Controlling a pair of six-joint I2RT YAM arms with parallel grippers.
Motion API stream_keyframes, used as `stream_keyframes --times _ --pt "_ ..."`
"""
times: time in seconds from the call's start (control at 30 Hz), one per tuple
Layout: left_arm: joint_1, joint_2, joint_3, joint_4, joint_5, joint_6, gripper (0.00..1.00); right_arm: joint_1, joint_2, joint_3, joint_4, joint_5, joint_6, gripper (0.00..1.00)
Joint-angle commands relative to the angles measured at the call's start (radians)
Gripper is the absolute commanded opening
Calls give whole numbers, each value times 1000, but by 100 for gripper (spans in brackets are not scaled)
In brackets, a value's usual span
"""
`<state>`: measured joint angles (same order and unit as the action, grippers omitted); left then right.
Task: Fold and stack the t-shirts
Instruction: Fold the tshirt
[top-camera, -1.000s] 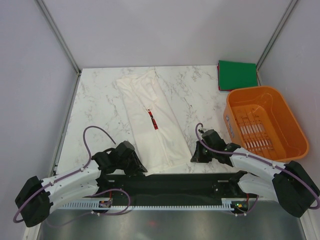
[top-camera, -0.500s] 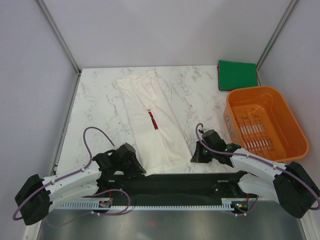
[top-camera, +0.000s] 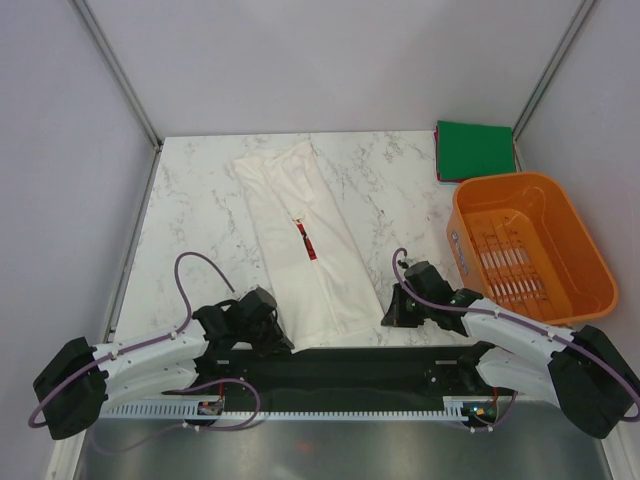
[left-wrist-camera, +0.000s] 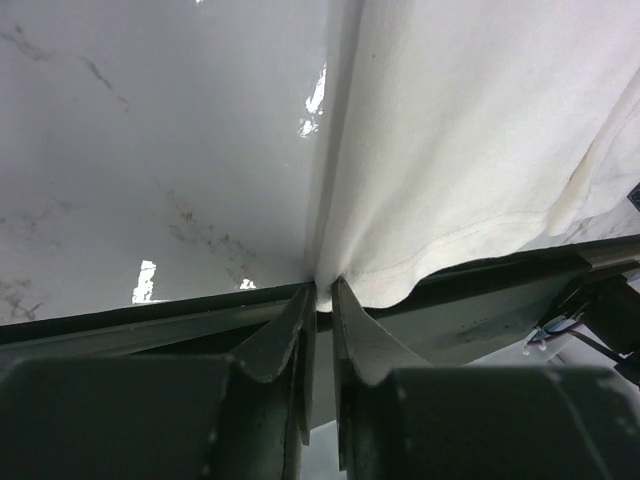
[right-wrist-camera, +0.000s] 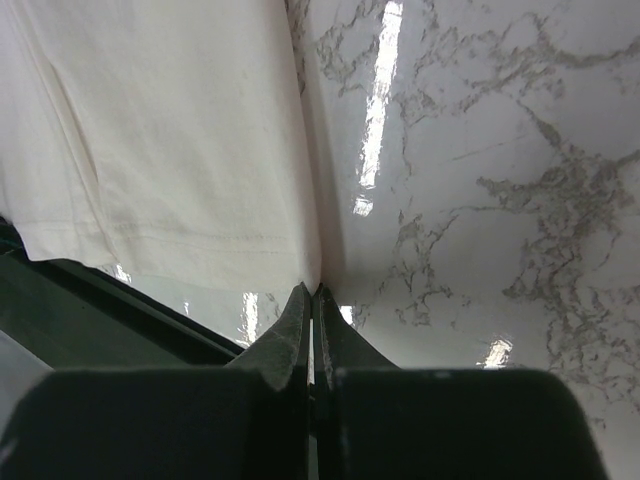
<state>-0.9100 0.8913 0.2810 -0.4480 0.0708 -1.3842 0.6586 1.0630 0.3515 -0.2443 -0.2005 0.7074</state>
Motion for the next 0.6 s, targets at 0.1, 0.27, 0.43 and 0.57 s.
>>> stream_keyframes --times 0.1,0.27,0.43,0.57 --pt "-6 12 10 26 -51 -29 2 10 -34 -11 -29 18 21 0" --pt "-6 6 35 9 -6 -29 2 36 -57 21 -75 39 33 0" --pt "-6 20 113 -54 -43 11 2 59 -52 87 -104 82 27 0" --pt "-1 37 155 -52 -29 20 2 61 1 156 -119 105 -3 0"
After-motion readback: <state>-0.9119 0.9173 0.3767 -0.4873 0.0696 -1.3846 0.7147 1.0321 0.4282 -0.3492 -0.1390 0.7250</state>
